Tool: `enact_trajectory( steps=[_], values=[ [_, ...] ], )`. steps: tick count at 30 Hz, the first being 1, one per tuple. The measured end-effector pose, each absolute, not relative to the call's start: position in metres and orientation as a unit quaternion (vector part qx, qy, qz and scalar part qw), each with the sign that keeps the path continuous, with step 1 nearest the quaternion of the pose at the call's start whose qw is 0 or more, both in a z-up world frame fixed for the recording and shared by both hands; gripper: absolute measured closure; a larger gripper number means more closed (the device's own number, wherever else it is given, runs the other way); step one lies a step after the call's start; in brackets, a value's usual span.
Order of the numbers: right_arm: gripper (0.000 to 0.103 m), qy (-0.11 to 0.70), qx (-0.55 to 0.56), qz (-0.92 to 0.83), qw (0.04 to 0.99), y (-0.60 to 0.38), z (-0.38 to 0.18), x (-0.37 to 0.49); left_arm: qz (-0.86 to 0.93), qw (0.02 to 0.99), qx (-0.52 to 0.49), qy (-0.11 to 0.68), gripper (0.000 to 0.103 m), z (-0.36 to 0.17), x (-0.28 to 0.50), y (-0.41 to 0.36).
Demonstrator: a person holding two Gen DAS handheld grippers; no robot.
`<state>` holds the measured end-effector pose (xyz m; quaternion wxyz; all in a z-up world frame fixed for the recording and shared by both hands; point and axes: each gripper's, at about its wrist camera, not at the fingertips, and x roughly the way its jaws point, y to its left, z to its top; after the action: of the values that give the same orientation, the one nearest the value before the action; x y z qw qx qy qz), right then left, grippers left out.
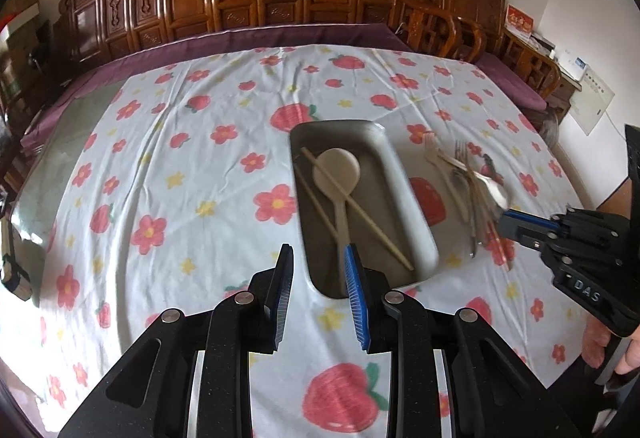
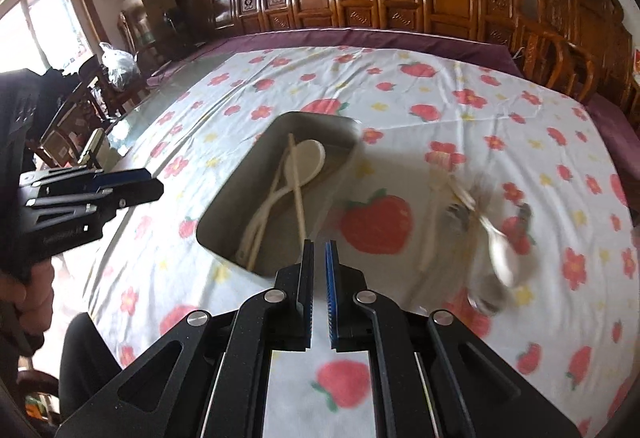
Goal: Organize utensils
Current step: 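Move both open tools back over the remaining utensil pile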
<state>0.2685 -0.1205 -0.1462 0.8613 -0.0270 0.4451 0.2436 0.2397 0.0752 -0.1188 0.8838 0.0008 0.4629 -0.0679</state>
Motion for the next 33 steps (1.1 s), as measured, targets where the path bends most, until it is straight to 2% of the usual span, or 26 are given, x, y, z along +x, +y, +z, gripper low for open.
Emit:
enact_trajectory(
  steps=[7, 8, 9, 11, 17, 28, 30, 33],
  values=[
    [0.095, 0.443, -0.022, 0.209, 0.872, -0.176, -0.145, 0.250, -0.082, 0.884, 0.006, 0.460, 0.077, -0.117, 0.240, 0.049],
    [0.094, 0.444, -0.020, 0.204, 0.872, -0.182, -0.147, 0.249, -0.084, 0.884, 0.007, 0.460, 0.074, -0.117, 0.240, 0.044],
    [0.088, 0.446, -0.016, 0.197, 0.873, -0.192, -0.149, 0.246, -0.086, 0.884, 0.007, 0.459, 0.071, -0.118, 0.240, 0.041],
    [0.084, 0.450, -0.009, 0.187, 0.873, -0.205, -0.153, 0.245, -0.090, 0.884, 0.007, 0.460, 0.070, -0.119, 0.241, 0.034],
    [0.084, 0.464, -0.001, 0.160, 0.871, -0.236, -0.168, 0.249, -0.102, 0.880, 0.008, 0.464, 0.065, -0.127, 0.246, 0.013],
    [0.084, 0.478, -0.036, 0.162, 0.862, -0.246, -0.187, 0.294, -0.114, 0.873, 0.007, 0.474, 0.064, -0.139, 0.254, -0.019],
    [0.079, 0.481, -0.046, 0.166, 0.860, -0.245, -0.191, 0.304, -0.115, 0.873, 0.008, 0.474, 0.064, -0.140, 0.255, -0.023],
    [0.079, 0.484, -0.062, 0.176, 0.855, -0.241, -0.198, 0.321, -0.118, 0.872, 0.009, 0.474, 0.064, -0.141, 0.256, -0.029]
  ],
)
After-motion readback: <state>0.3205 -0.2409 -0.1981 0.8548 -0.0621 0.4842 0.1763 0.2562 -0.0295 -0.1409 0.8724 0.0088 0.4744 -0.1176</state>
